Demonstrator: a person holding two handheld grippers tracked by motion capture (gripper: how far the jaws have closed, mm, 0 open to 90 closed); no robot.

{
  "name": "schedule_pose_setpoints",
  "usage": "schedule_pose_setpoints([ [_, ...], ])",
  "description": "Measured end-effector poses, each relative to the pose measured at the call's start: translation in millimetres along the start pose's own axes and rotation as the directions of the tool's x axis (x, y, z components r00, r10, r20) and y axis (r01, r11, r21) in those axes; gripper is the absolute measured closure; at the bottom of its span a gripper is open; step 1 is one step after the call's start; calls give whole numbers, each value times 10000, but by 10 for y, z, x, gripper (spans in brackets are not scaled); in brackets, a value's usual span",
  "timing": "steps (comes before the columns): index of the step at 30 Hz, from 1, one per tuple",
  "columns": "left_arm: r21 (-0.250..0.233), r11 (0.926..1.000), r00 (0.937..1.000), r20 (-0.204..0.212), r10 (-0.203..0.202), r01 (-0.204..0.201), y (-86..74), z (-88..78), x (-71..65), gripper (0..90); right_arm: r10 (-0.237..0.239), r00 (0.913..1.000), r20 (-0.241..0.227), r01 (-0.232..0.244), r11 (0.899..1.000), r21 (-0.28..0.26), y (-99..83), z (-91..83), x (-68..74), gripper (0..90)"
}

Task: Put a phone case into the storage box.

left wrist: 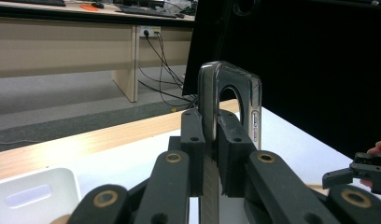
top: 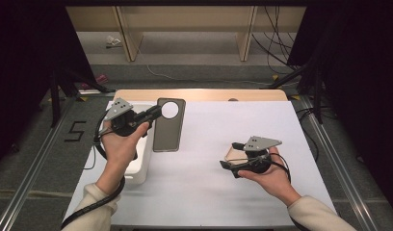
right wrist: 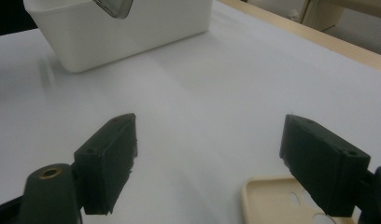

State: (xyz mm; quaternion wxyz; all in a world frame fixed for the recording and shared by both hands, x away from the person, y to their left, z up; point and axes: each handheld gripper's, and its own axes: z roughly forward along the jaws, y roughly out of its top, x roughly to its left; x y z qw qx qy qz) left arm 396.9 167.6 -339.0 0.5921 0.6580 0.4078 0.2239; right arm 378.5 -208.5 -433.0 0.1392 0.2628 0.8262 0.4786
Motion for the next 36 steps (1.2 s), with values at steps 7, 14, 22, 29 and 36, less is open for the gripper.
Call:
schedule_pose_setpoints([
  [7,-96,9999,9999,-148,-79,78,36,-52,75,818,37,10000,22,-37,10000,-9,-2,-4,-4,197],
  [14,-64,9999,9996,-256,-83,82,40,-73,123,818,72,10000,12,-72,10000,-29,-4,-3,-7,198],
  [22,-106,9998,9994,-315,-155,152,67,-112,191,819,113,9999,53,-112,9999,-55,-7,-9,-20,199],
  [29,-192,9995,9988,-418,-255,247,92,-162,266,818,140,9999,67,-139,9999,-103,-6,-14,-24,199],
  [36,-191,9991,9978,-540,-384,374,92,-194,339,818,175,9998,103,-173,9998,-124,-4,-20,-27,199],
])
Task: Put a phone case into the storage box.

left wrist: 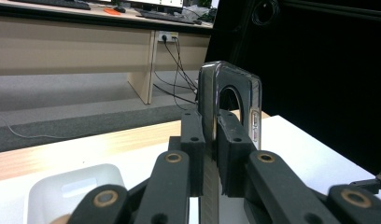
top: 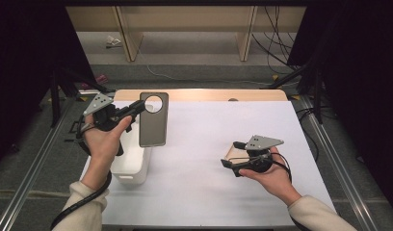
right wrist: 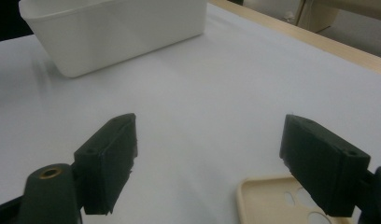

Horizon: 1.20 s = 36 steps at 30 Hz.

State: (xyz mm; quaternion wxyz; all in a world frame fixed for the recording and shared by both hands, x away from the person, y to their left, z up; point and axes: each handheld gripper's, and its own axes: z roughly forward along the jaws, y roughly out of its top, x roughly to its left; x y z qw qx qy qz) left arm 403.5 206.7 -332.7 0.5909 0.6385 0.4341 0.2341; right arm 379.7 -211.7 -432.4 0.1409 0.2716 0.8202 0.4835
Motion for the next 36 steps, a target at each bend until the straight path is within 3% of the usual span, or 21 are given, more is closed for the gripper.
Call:
schedule_pose_setpoints([
  [10,-85,10000,9992,-393,-9,6,32,-72,124,818,74,9999,75,-74,9999,-76,-3,-6,-12,202],
  [30,-221,9997,9968,-805,24,-42,101,-115,353,819,135,9999,90,-134,9998,-118,1,-10,-28,201],
  [36,-47,9998,9950,-981,167,-173,132,-92,458,818,199,9997,110,-197,9997,-131,3,-7,-31,201],
])
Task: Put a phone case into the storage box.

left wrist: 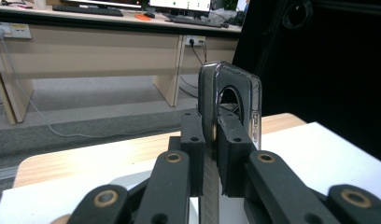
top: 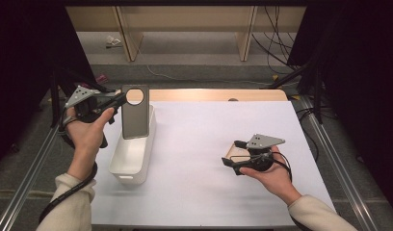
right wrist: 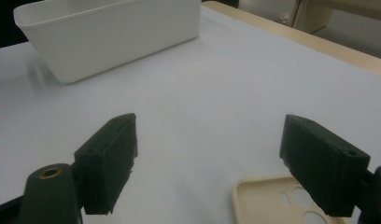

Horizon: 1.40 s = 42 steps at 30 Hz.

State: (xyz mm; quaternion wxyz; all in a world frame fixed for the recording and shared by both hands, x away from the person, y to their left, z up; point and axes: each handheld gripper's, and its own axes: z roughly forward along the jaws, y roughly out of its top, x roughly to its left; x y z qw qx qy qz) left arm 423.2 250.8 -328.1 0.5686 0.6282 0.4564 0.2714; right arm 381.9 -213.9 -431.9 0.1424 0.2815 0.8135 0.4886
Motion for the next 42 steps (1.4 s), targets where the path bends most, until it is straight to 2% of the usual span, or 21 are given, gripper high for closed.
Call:
schedule_pose_setpoints([
  [12,60,10000,9999,-139,57,-57,1,109,85,818,1,10000,-6,-1,10000,5,-2,1,0,201],
  [19,130,9994,9990,-303,339,-335,-3,172,126,818,14,10000,18,-14,10000,-16,-3,-3,-6,202],
  [30,250,9997,9997,-249,71,-65,-40,252,240,818,81,9999,65,-81,9999,-70,-15,-32,-29,201],
  [42,424,9991,9994,-334,87,-73,-57,324,307,818,79,10000,5,-79,9999,-129,-13,-38,-13,198],
])
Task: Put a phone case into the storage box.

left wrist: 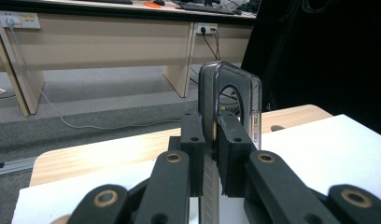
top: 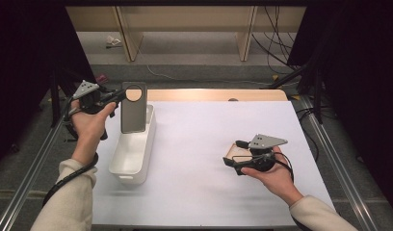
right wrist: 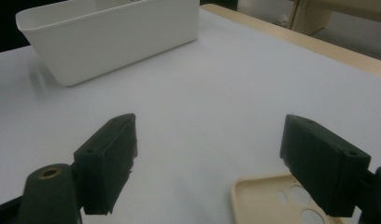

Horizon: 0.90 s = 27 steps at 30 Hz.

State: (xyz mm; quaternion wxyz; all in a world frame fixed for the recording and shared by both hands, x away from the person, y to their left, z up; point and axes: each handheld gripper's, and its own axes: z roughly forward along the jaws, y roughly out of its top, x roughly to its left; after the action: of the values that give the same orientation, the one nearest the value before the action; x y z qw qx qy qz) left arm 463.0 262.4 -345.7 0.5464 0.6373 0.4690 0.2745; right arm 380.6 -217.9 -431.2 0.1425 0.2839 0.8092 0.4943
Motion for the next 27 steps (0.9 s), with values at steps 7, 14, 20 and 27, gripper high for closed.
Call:
schedule_pose_setpoints([
  [7,26,10000,10000,-3,-24,24,-13,50,28,818,22,10000,-12,-22,10000,5,-3,1,-1,199],
  [14,94,10000,10000,-31,7,-7,-18,105,47,818,53,10000,0,-53,10000,-18,-2,-3,-3,199],
  [20,208,9998,10000,-58,-7,9,-38,159,72,818,38,10000,-3,-38,10000,-23,-1,-3,-4,199],
  [27,347,9994,10000,-56,-14,16,-72,224,90,818,22,10000,-11,-22,10000,-19,-1,-3,-4,201],
])
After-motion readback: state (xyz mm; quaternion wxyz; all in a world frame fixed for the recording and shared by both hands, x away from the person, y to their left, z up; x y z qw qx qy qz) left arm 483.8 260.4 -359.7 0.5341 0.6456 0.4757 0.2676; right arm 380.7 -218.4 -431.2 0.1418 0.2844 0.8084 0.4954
